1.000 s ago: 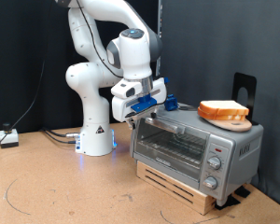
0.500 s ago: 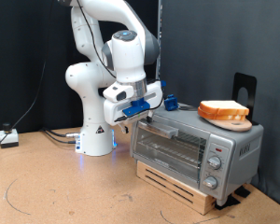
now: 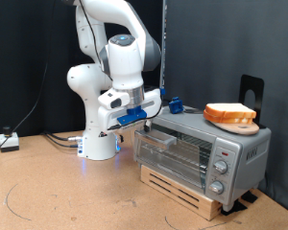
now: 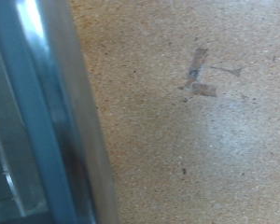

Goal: Make a piece of toast with the oven

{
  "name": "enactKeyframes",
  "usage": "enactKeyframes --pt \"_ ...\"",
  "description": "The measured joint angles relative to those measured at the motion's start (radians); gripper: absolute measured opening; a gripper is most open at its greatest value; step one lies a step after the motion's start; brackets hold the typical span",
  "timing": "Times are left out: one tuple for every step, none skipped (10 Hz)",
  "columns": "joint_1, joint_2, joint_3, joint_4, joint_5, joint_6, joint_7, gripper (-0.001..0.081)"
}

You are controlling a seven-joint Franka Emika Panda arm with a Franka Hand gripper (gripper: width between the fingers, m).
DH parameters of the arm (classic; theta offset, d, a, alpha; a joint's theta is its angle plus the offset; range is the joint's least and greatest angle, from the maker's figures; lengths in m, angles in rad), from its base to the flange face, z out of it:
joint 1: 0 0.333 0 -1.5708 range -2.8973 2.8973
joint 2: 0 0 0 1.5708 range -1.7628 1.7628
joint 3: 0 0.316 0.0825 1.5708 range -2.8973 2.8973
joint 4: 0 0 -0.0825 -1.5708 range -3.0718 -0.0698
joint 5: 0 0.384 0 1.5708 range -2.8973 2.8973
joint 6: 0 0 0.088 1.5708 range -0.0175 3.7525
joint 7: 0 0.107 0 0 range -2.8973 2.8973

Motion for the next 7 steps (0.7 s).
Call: enactKeyframes --pt "-0.009 0.011 -0.002 0.004 -0.006 0.006 -0.006 0.0809" --pt "-0.017 0.020 -0.007 0.007 -0.013 0.009 -0.010 0.0809" --pt "-0.024 0.029 -0.013 0.012 -0.021 0.015 -0.013 0.0809" --pt "-0.033 0.039 -0.017 0.017 -0.028 0.018 -0.018 0.0809" --pt "-0.042 0.046 -0.021 0.022 -0.036 0.021 -0.021 0.0809" --pt "-0.050 0.057 -0.026 0.028 -0.041 0.028 -0.025 0.0809" --pt "-0.056 0.068 -0.031 0.033 -0.042 0.036 -0.028 0.0809"
